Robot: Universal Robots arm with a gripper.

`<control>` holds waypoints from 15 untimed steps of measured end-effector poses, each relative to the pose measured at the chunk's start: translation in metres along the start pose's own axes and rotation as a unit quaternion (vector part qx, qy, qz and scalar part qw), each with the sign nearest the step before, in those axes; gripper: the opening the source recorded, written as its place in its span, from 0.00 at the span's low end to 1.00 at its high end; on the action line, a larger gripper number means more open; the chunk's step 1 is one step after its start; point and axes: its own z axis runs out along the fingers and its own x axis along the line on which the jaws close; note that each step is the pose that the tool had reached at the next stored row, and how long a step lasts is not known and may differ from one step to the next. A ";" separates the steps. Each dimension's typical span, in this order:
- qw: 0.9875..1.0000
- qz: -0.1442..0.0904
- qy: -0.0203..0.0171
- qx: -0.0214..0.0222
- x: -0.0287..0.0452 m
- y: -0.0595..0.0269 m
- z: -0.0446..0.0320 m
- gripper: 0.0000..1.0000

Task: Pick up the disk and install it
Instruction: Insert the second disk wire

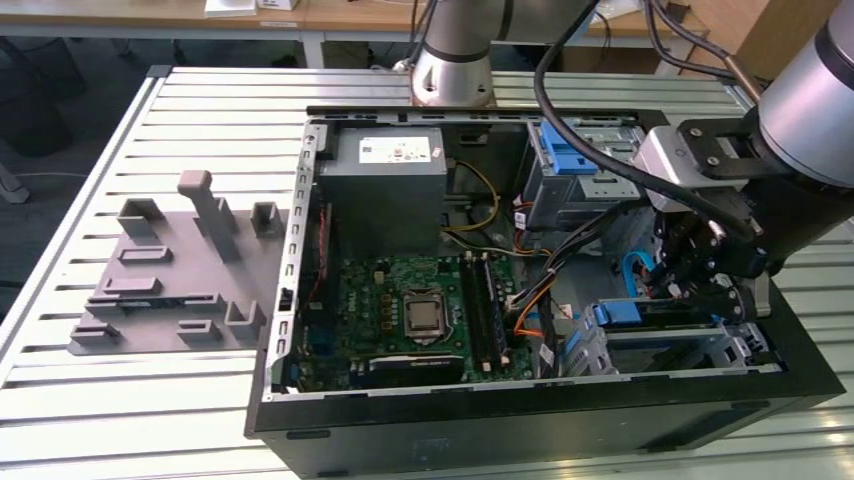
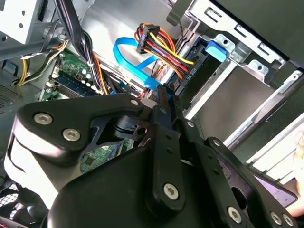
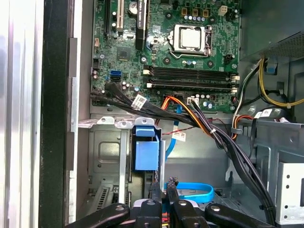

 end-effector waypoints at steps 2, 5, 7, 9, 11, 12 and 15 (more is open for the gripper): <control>1.000 0.000 0.000 0.000 0.0013 0.0000 0.0000 0.16; 1.000 0.000 0.000 0.000 0.0034 0.0001 0.0002 0.16; 1.000 0.000 0.000 0.000 0.0049 0.0001 0.0006 0.16; 1.000 0.000 0.000 0.000 0.0064 0.0002 0.0014 0.16; 1.000 0.000 0.000 0.000 0.0069 0.0001 0.0023 0.16; 1.000 0.000 0.000 0.000 0.0069 -0.0001 0.0025 0.16; 1.000 0.000 0.000 0.000 0.0072 -0.0008 0.0041 0.16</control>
